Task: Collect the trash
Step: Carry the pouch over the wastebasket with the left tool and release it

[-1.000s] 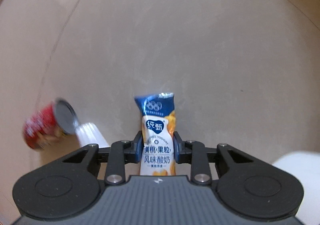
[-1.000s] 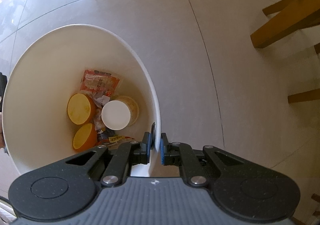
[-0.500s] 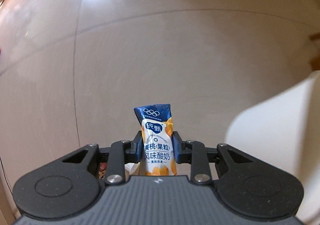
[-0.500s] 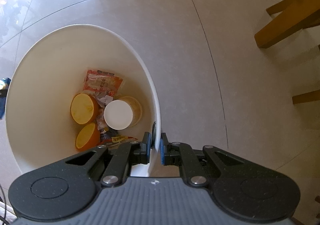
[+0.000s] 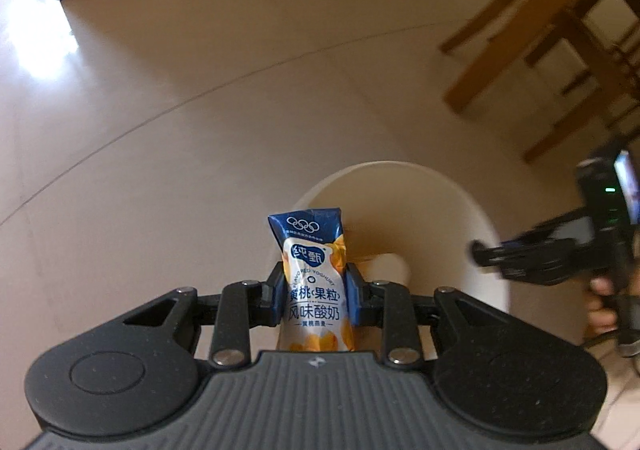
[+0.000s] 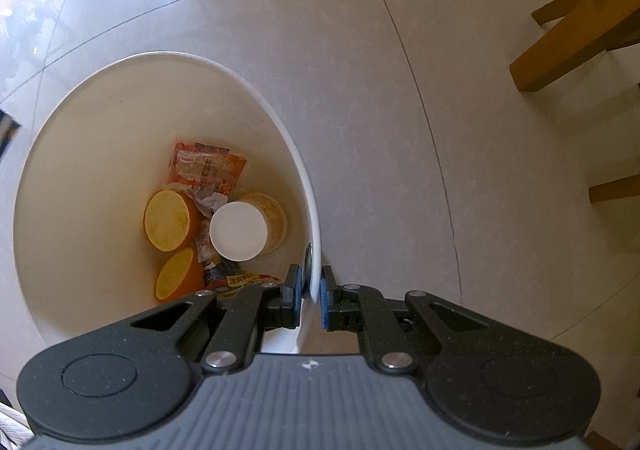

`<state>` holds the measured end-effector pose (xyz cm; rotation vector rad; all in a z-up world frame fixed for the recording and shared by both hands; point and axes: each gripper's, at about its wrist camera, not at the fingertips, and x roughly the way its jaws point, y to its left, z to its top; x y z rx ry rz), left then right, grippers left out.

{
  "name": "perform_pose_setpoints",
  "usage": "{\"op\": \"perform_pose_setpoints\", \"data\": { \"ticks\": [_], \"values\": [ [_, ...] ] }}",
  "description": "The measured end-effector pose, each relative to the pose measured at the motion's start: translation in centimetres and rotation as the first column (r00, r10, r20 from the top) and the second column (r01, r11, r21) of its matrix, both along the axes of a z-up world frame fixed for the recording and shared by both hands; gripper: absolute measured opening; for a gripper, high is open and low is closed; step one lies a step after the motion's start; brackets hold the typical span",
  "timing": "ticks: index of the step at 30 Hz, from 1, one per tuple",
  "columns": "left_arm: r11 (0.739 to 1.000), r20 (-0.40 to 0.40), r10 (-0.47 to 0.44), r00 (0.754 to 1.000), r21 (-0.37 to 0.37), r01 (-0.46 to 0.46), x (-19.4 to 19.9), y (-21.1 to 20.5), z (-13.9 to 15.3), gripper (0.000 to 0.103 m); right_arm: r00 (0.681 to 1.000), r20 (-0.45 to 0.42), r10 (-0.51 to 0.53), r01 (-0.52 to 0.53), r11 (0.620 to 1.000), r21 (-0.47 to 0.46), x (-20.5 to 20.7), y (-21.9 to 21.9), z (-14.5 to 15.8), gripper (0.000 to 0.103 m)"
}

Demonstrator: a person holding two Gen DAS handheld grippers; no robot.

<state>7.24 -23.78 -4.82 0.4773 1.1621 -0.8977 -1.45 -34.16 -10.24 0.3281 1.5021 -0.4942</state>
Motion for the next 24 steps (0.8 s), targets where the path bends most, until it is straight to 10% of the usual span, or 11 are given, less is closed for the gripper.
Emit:
{"op": "perform_pose_setpoints", "data": {
  "ticks": [5, 18, 24],
  "values": [
    [0.999, 0.037, -0.042, 0.998, -0.003, 0.042, -1.7, -1.6, -0.5, 0.079, 1.0, 0.002, -0.005, 0.005, 1.0, 0.005, -0.1, -0.1, 0.0, 0.011],
    [0.994, 0.111, 0.11, 0.988, -0.025, -0.108, 1.9, 4.9, -1.1, 0.084, 1.0, -0.002, -0.006, 0.006, 1.0, -0.007, 0.1, 0.0, -0.1, 0.011],
    [0.943, 0.161, 0.328, 0.931, 0.008, -0.333, 6.4, 12.6, -5.9, 0.095, 1.0, 0.003, -0.011, 0.011, 1.0, -0.005, 0.0, 0.1, -0.1, 0.011]
  ]
}}
